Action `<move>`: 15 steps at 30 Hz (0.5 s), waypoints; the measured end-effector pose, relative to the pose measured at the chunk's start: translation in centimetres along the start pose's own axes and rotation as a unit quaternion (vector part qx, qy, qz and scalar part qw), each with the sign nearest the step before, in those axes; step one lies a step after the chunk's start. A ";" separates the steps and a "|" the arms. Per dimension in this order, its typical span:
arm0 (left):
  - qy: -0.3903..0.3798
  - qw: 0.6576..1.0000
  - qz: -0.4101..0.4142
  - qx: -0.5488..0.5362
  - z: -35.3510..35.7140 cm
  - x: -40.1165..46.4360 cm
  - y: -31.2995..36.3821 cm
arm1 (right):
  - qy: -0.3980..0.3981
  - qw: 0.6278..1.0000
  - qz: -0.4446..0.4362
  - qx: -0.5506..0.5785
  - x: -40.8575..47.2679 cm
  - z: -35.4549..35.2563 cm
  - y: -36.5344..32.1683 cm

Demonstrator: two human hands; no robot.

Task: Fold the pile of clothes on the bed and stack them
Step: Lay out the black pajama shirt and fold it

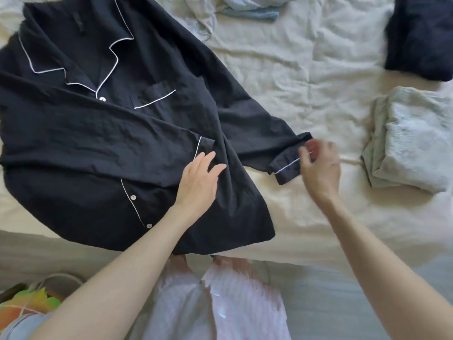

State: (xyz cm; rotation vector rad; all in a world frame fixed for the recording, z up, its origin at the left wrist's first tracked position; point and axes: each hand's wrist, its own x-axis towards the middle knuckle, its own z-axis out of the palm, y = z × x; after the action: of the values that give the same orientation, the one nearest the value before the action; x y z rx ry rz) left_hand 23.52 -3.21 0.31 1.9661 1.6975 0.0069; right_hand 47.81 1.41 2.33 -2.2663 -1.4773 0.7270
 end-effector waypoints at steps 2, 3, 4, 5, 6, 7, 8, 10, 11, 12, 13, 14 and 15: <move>-0.005 0.999 0.043 0.014 -0.1 1.6 0.6 | -0.087 0.996 -0.034 -0.015 -3.9 1.8 0.4; -0.006 0.998 0.063 0.026 -0.2 2.4 0.8 | -0.123 0.991 -0.046 -0.037 -5.9 2.8 0.7; -0.007 0.996 0.082 0.036 -0.2 3.2 0.9 | -0.150 0.985 -0.054 -0.066 -7.7 3.7 1.1; -0.012 0.994 0.100 0.048 -0.1 3.8 0.9 | -0.167 0.980 -0.061 -0.095 -9.2 4.6 1.5; -0.023 0.991 0.114 0.068 0.1 4.3 0.9 | -0.175 0.975 -0.068 -0.119 -10.3 5.4 1.9; -0.037 0.988 0.118 0.093 0.4 4.6 0.7 | -0.175 0.973 -0.070 -0.135 -11.1 6.1 2.3; -0.045 0.985 0.109 0.123 0.7 4.8 0.4 | -0.171 0.972 -0.067 -0.147 -11.5 6.7 2.6; -0.042 0.983 0.054 0.168 0.9 5.1 -0.1 | -0.161 0.972 -0.055 -0.163 -11.4 7.5 2.8; -0.036 0.981 0.030 0.186 1.0 5.1 -0.2 | -0.158 0.973 -0.045 -0.160 -11.2 7.8 2.8; -0.035 0.978 0.020 0.205 1.1 5.0 -0.2 | -0.155 0.977 -0.031 -0.145 -10.9 8.1 2.7; -0.039 0.975 0.024 0.220 1.2 5.0 -0.2 | -0.153 0.981 -0.012 -0.120 -10.6 8.2 2.6; -0.049 0.972 0.036 0.228 1.3 4.9 -0.1 | -0.149 0.985 0.007 -0.086 -10.5 8.2 2.6; -0.059 0.970 0.050 0.229 1.4 4.9 0.0 | -0.145 0.988 0.023 -0.044 -10.5 8.1 2.8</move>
State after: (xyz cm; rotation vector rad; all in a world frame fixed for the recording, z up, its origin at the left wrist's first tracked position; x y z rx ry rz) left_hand 24.99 0.73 -2.58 2.3257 1.6244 -0.4979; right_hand 41.69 -9.26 -3.27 -2.3443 -1.6169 1.0616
